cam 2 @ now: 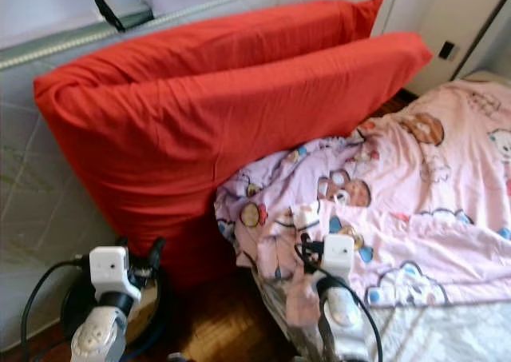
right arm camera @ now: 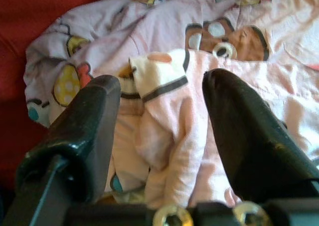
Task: Clean up the room
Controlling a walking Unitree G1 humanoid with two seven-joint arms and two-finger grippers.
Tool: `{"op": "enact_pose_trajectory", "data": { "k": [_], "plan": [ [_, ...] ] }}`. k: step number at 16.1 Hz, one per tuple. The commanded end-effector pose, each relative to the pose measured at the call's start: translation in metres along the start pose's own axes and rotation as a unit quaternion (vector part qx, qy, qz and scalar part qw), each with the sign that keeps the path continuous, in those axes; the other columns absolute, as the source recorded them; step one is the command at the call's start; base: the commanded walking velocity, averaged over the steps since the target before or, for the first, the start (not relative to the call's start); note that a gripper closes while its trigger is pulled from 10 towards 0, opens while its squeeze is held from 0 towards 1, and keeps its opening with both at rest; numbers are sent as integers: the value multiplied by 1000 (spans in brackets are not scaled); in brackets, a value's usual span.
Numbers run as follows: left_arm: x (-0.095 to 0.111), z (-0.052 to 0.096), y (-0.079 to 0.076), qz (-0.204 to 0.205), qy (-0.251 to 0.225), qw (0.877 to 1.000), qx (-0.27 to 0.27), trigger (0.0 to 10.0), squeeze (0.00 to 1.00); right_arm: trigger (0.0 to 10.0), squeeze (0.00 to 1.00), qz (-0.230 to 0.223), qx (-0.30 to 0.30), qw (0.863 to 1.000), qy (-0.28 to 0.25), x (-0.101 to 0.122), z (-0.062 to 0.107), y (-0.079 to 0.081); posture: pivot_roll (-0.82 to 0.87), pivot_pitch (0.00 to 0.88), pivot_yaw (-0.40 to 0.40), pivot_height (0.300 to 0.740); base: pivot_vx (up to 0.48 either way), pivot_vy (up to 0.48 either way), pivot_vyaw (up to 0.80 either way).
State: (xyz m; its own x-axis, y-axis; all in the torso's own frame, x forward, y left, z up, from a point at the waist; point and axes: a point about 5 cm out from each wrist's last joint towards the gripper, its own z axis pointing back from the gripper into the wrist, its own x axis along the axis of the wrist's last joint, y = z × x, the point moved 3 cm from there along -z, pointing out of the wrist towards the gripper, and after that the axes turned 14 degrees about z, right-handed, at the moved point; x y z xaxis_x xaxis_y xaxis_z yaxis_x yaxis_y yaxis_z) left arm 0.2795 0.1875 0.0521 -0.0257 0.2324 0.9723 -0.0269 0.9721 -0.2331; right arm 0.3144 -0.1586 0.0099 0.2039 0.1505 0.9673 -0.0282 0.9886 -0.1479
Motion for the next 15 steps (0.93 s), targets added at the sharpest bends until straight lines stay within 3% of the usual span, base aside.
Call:
{"op": "enact_pose_trajectory", "data": {
  "k": [1, 4, 6, 15],
  "plan": [
    [-4, 2, 4, 0, 11, 1000, 9, 10000, 0, 10000, 0, 1, 5, 1000, 14, -6, 1, 2, 49, 176, -1, 675, 0, 0, 0],
    [-5, 2, 6, -4, 16, 1000, 14, 10000, 0, 10000, 0, -10, 6, 999, 40, -13, -1, 3, 50, 177, -3, 675, 0, 410, -154],
    [-5, 3, 6, -8, 16, 1000, 11, 10000, 0, 10000, 0, -15, 8, 999, 48, -16, -1, 3, 50, 178, -3, 675, 0, 0, -772],
    [-5, 2, 5, -6, 19, 1000, 10, 10000, 0, 10000, 0, -18, 2, 993, 113, -37, 2, 0, 53, 184, 5, 670, 0, 0, 0]
  ]
}}
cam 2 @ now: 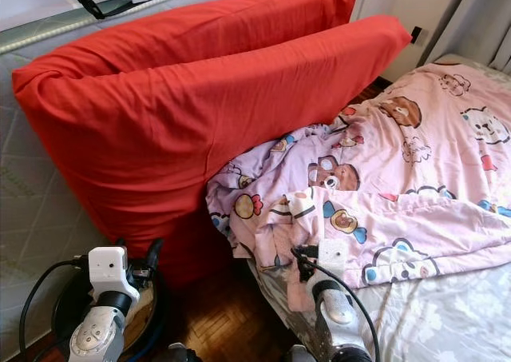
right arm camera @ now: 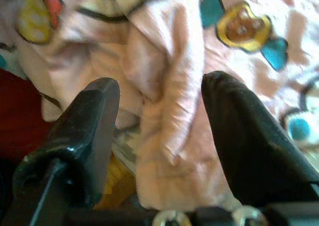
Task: Clean up the room
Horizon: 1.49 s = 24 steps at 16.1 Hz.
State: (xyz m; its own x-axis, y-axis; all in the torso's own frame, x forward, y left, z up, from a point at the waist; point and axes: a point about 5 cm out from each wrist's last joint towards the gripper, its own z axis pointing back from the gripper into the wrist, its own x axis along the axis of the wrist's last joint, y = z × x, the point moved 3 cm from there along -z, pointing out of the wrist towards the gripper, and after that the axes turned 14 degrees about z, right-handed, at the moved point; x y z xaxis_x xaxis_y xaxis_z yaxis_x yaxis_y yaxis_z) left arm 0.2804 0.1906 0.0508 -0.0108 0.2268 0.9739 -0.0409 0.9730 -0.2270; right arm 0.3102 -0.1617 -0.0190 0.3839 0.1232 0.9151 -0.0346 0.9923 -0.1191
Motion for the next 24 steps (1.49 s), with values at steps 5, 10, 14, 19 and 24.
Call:
{"op": "enact_pose_trajectory", "data": {
  "k": [5, 10, 14, 19, 24],
  "plan": [
    [-4, 3, 2, -5, 14, 1000, 1, 10000, 0, 10000, 0, -10, -18, 1000, 2, -9, 5, -10, 56, 189, 11, 650, 0, 0, 0],
    [-3, 2, 2, -6, 14, 1000, -2, 10000, 0, 10000, 0, -5, -18, 1000, -1, -6, 4, -7, 59, 190, 14, 650, 0, 0, 0],
    [-3, 2, 1, -6, 16, 1000, -4, 10000, 0, 10000, 0, -23, -53, 997, 49, -19, 5, -10, 64, 195, 18, 650, 0, 0, 0],
    [-3, 3, 3, -8, 19, 1000, -4, 10000, 0, 10000, 0, -17, -32, 999, 36, -13, 4, 1, 74, 206, 20, 625, 0, 0, 0],
    [-5, 3, -1, -7, 23, 1000, -9, 10000, 0, 10000, 0, -73, -53, 995, 42, -9, 0, -2, 79, 210, 21, 625, 0, 0, 0]
  ]
}}
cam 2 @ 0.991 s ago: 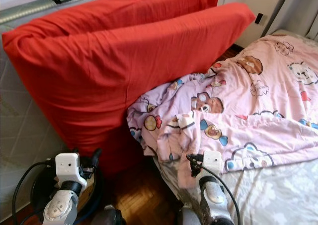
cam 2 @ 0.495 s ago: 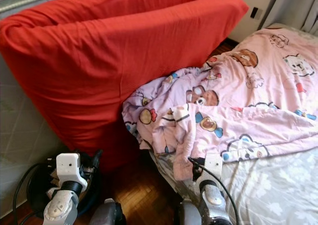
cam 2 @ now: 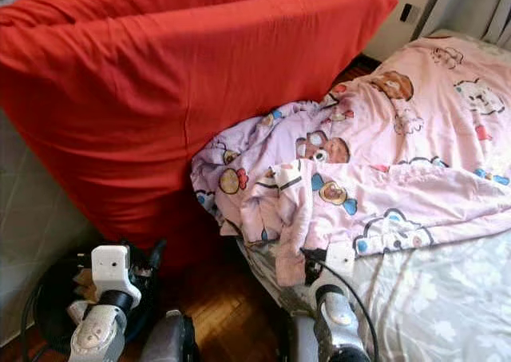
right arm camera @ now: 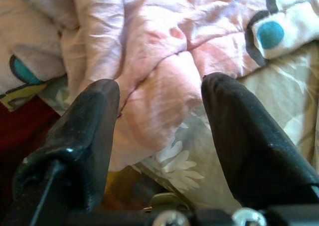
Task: Clean up the room
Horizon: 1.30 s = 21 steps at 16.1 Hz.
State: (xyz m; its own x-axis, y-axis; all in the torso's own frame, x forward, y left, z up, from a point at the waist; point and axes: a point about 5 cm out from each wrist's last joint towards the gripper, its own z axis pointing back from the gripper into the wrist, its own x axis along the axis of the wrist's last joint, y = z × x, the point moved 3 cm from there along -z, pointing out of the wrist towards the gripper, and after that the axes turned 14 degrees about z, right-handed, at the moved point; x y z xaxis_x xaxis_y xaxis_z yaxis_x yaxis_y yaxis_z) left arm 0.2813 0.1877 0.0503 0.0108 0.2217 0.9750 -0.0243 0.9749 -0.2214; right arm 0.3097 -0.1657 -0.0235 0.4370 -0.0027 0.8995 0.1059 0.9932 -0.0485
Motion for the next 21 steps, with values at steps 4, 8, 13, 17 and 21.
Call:
{"op": "enact_pose_trajectory", "data": {
  "k": [4, 8, 13, 17, 21],
  "plan": [
    [-3, 5, 3, -5, 12, 1000, 0, 10000, 0, 10000, 0, -50, 10, 999, 14, 5, -4, 9, 95, 219, 22, 625, 0, 0, 0],
    [-1, 10, 5, -8, 12, 1000, 1, 10000, 0, 10000, 1000, -96, 10, 995, 26, 5, -5, 18, 116, 232, 26, 625, 0, 0, 0],
    [-1, 16, 4, -9, 15, 1000, 0, 10000, 0, 10000, 0, -92, 21, 995, 33, 3, -3, 26, 130, 269, 31, 625, 0, 0, 0],
    [-1, 22, 5, -9, 22, 1000, 1, 10000, 0, 10000, 0, -95, 4, 995, 26, 8, -5, 20, 140, 305, 36, 625, 0, 0, 0],
    [0, 30, 5, -11, 27, 1000, 4, 10000, 0, 10000, 0, -98, 14, 995, 34, 5, -4, 22, 154, 337, 36, 625, 0, 0, 0]
  ]
}}
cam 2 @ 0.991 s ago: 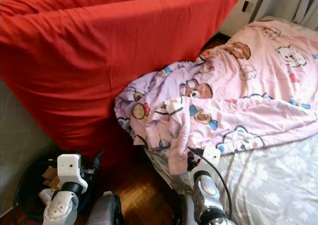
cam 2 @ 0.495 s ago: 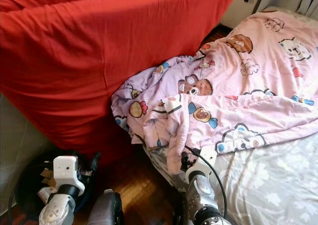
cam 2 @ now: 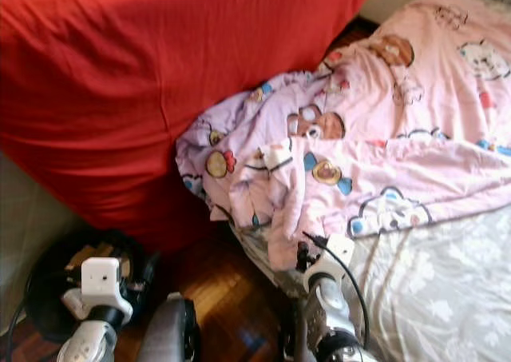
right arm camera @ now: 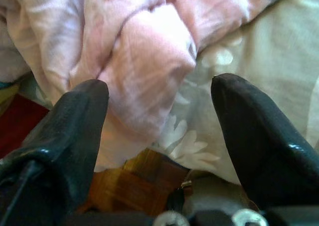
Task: Clean up the room
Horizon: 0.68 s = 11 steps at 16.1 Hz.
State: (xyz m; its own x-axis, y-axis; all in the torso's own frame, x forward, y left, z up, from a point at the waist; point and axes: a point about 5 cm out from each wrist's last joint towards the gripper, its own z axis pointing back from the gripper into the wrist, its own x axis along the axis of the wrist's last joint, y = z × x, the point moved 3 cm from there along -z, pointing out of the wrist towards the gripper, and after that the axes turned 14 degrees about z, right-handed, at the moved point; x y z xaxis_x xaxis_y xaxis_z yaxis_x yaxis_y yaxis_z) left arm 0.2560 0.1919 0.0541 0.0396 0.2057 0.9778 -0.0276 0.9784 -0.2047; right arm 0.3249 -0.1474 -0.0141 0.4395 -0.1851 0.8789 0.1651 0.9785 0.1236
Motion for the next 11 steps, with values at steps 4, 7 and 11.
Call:
{"op": "enact_pose_trajectory", "data": {
  "k": [4, 7, 11],
  "plan": [
    [-2, 10, -4, -2, 14, 1000, 0, 10000, 0, 10000, 0, -24, 29, 999, -2, -8, 4, 8, 184, 374, 50, 625, 0, 0, 0],
    [4, 15, -5, -9, 14, 1000, -5, 10000, 0, 10000, 0, -26, 33, 999, -14, -4, 3, 9, 208, 422, 63, 625, 0, 0, 0],
    [6, 28, -1, -10, 19, 1000, 8, 10000, 0, 10000, 0, -24, 37, 999, -32, 8, 0, 10, 223, 445, 60, 625, 0, 0, 0]
  ]
}}
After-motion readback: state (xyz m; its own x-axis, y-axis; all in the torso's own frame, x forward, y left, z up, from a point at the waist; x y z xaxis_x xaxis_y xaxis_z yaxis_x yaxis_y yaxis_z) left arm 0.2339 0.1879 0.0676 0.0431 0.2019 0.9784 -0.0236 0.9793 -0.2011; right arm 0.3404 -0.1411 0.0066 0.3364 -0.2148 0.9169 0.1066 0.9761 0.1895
